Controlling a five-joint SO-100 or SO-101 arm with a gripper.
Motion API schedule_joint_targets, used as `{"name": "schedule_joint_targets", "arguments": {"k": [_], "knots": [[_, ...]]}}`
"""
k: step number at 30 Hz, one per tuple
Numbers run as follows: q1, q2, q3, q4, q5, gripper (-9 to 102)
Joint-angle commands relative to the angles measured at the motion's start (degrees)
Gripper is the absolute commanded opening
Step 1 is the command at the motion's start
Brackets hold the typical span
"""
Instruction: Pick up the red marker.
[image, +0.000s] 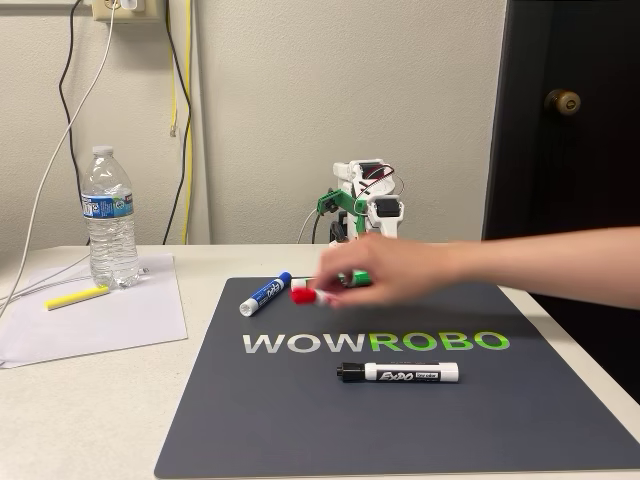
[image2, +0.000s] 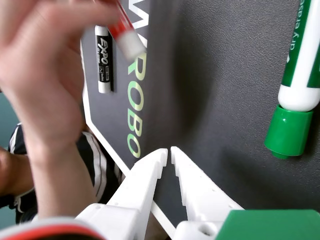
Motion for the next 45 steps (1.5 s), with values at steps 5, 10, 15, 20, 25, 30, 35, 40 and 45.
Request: {"name": "schedule_joint_targets", "arguments": {"k": [5, 10, 15, 20, 25, 30, 35, 40, 45], "knots": [[0.35, 0.44, -0.26, -0.79, 0.26, 0], [0.35, 0.44, -0.26, -0.88, 0.26, 0], [0.35, 0.26, -0.26, -1.23, 0.09, 0], [0.35, -0.09, -0.26, -1.67, 0.0, 0], [0.35, -0.26, -0.26, -1.85, -0.09, 0], [0.44, -0.26, -0.26, -2.64, -0.09, 0], [0.79, 0.18, -0.26, -4.22, -1.14, 0], [0.44, 0.44, -0.7, -5.98, 1.23, 0], [0.26, -0.79, -4.31, -5.54, 1.14, 0]]}}
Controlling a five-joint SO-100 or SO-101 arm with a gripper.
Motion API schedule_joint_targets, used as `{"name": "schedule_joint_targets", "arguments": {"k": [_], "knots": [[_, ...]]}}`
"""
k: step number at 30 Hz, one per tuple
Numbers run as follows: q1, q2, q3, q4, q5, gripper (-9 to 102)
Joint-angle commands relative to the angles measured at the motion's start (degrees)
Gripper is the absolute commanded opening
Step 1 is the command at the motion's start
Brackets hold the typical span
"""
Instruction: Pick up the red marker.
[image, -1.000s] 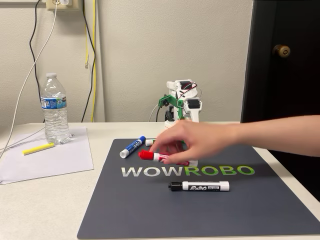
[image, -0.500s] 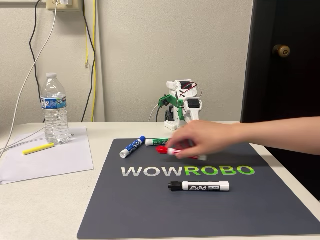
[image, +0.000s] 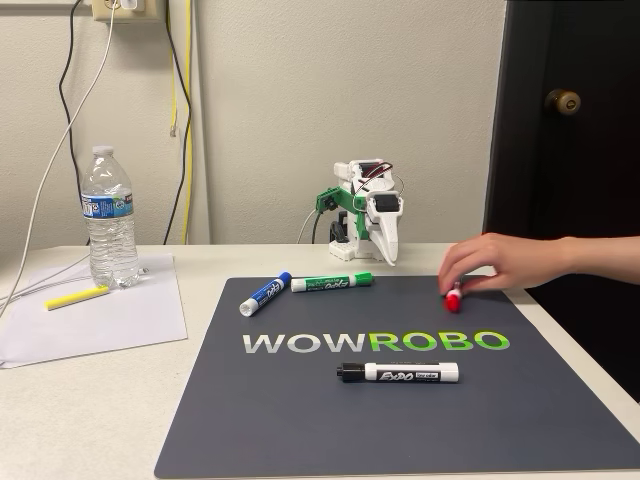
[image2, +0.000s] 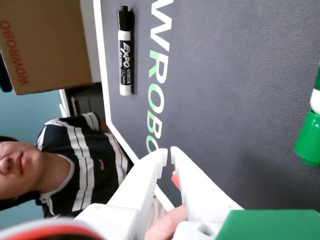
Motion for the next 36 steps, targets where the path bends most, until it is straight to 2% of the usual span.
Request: {"name": "schedule_joint_targets", "arguments": {"k": [1, 15, 27, 32, 36], "knots": [[0.0, -1.93, -5.36, -0.09, 0.0, 1], [0.88, -28.74, -30.94, 5.62, -4.04, 1], [0.44, -35.07, -38.32, 7.03, -5.45, 1], [-0.62, -38.85, -42.19, 8.61, -9.49, 6], [-1.41, -47.72, -51.5, 13.1, -10.9, 9]]}}
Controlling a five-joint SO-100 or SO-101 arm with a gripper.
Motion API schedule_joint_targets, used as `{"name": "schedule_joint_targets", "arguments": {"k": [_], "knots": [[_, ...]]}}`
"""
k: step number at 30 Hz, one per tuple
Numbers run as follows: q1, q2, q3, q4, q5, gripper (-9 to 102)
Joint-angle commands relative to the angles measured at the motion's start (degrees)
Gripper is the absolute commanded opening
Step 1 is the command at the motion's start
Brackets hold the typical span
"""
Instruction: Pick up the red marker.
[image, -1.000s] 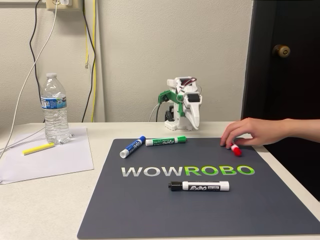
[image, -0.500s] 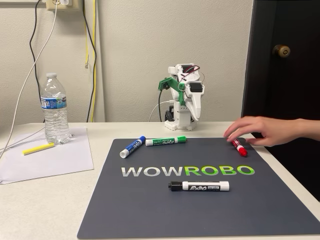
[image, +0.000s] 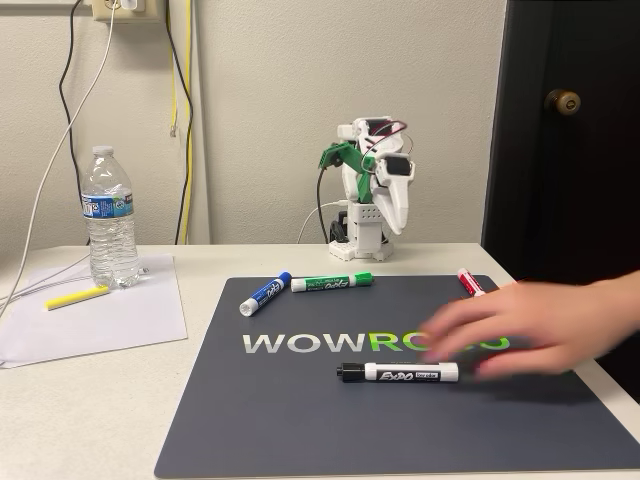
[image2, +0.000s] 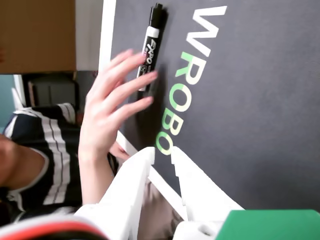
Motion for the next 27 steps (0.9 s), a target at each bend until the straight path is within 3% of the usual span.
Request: {"name": "schedule_joint_targets", "arguments": {"k": [1, 11, 17, 21, 27], "knots": [[-0.88, -5.98, -9.58, 4.22, -2.37, 9], [-6.94, -24.17, -28.92, 12.57, -23.38, 17], [-11.6, -40.43, -47.37, 27.42, -45.97, 42], [-15.64, -45.7, -50.71, 29.97, -50.54, 53], [-21.18, -50.54, -50.71, 31.2, -57.13, 53]]}}
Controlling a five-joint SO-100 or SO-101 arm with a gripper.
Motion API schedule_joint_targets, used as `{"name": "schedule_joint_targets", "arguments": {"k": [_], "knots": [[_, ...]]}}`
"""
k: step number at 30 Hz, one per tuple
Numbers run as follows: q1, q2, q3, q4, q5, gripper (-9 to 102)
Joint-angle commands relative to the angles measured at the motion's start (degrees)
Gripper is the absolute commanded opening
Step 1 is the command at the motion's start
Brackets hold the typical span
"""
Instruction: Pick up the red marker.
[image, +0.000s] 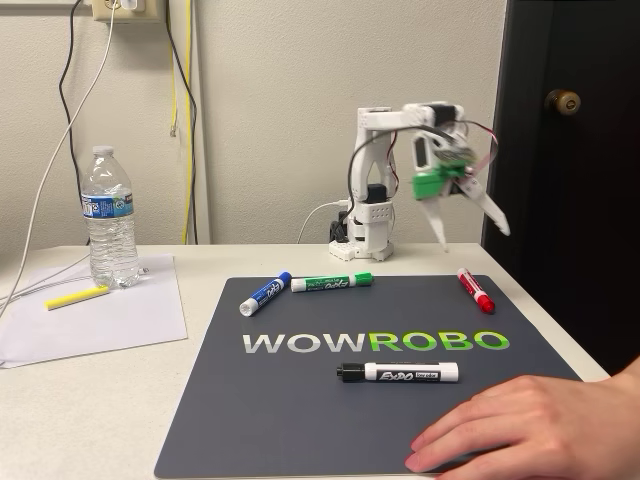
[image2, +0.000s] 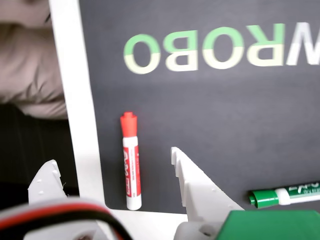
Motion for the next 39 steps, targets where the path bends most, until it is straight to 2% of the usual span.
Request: {"name": "schedule_joint_targets", "arguments": {"k": [1, 13, 27, 39], "knots": [[-3.34, -1.58, -2.55, 1.23, -3.78, 53], [-4.57, -12.74, -2.29, 1.85, -7.56, 53], [-6.06, -20.13, -1.23, -3.52, -0.26, 53], [-6.42, -20.65, 2.99, -5.01, 1.49, 53]]}}
